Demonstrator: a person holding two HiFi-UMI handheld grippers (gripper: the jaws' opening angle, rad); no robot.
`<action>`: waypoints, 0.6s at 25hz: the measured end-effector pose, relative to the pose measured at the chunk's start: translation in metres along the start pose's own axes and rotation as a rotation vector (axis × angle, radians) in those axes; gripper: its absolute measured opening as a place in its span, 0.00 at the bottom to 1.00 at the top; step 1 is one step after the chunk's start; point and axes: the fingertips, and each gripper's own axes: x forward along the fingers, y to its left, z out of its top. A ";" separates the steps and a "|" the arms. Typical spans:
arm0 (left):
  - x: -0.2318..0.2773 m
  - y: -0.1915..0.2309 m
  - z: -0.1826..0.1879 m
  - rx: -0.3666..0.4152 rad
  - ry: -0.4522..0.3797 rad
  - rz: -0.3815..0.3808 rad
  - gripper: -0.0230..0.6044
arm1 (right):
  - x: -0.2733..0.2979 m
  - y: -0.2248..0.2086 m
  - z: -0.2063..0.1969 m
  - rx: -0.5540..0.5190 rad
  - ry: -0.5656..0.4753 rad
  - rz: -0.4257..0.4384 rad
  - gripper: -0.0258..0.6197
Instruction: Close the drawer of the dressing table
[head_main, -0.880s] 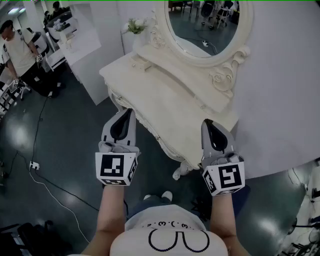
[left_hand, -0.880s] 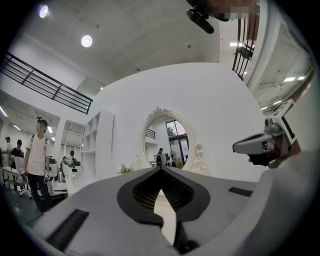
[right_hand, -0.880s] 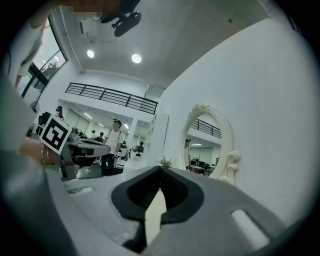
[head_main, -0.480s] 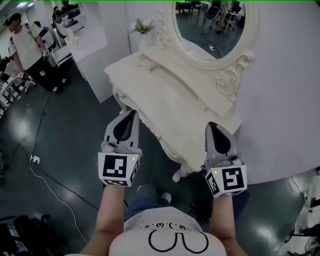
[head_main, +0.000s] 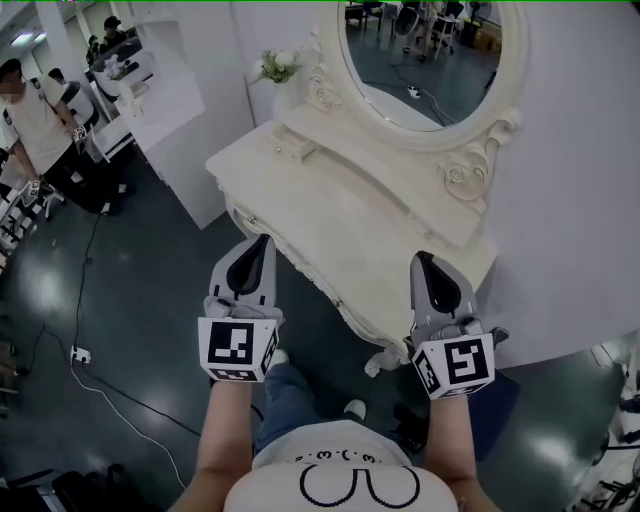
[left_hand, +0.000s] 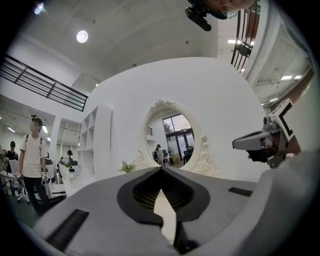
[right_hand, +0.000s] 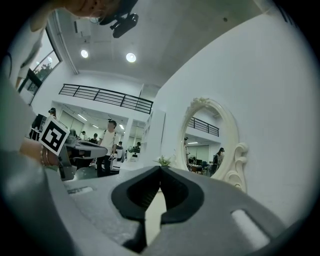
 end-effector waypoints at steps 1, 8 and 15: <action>0.006 0.011 -0.003 0.001 0.003 -0.008 0.03 | 0.012 0.005 0.000 0.005 0.001 -0.007 0.04; 0.051 0.096 -0.016 -0.002 0.001 -0.076 0.03 | 0.109 0.049 0.000 0.020 0.014 -0.034 0.04; 0.090 0.186 -0.031 -0.063 -0.005 -0.131 0.03 | 0.196 0.097 0.000 0.001 0.030 -0.066 0.04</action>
